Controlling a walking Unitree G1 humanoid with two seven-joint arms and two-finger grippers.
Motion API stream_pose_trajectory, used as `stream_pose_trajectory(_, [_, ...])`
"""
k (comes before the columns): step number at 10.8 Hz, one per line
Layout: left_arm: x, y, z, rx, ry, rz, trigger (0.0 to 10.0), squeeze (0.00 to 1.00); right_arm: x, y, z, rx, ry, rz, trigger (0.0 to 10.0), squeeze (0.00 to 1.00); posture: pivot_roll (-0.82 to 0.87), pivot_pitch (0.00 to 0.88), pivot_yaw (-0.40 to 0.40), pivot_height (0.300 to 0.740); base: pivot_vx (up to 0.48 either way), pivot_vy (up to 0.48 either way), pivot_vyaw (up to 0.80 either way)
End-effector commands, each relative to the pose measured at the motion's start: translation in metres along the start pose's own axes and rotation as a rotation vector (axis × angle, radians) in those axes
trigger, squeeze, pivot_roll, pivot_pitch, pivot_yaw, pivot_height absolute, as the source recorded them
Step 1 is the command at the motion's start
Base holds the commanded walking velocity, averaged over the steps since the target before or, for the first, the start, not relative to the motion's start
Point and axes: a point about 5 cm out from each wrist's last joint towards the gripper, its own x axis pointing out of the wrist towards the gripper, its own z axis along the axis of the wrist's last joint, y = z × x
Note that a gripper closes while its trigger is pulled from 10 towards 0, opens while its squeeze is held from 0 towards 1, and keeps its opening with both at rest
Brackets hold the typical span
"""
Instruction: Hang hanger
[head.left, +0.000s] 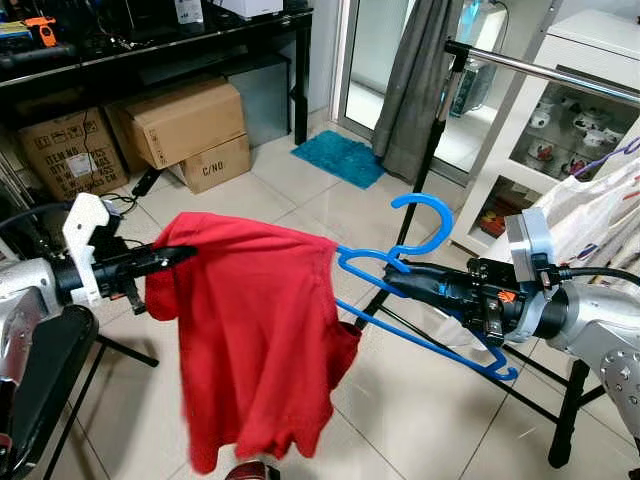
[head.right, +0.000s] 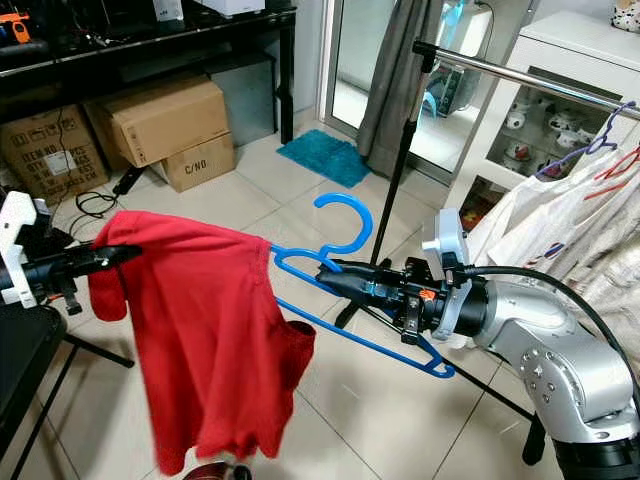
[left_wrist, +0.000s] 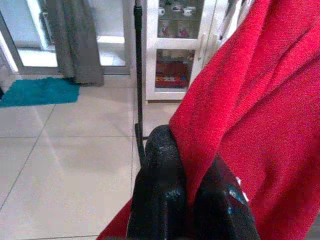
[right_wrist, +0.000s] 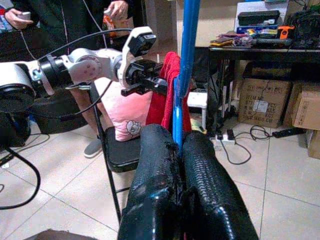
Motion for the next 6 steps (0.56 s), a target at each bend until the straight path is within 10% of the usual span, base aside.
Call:
stream_pose_trajectory(1, [-0.006,0.004,0.002,0.020,0.008,0.032,0.0,0.00,-0.004,-0.002,0.005,-0.019,-0.018,-0.019,10.0,0.00,-0.05,0.000,-0.017,0.740,0.000,0.000,0.00])
stream_pose_trajectory(2, [-0.006,0.004,0.002,0.019,0.011,0.036,0.0,0.00,-0.003,-0.003,0.005,-0.019,-0.017,-0.018,10.0,0.00,-0.05,0.000,-0.016,0.740,0.000,0.000,0.00])
stream_pose_trajectory(3, [-0.004,0.002,0.001,-0.027,0.008,0.005,10.0,0.00,-0.002,-0.003,0.004,-0.019,-0.017,-0.017,10.0,0.00,-0.05,0.000,-0.016,0.740,0.000,0.000,0.00])
stream_pose_trajectory(4, [-0.004,0.002,0.007,0.047,-0.029,0.001,10.0,1.00,-0.002,-0.004,0.005,-0.023,-0.018,-0.028,10.0,0.00,-0.05,0.003,-0.019,0.740,0.000,0.000,0.00])
stream_pose_trajectory(6, [-0.018,0.011,0.020,0.086,-0.069,0.053,10.0,1.00,-0.001,-0.008,0.001,-0.024,-0.002,-0.065,10.0,0.00,-0.04,0.010,-0.018,0.740,0.000,0.000,0.00])
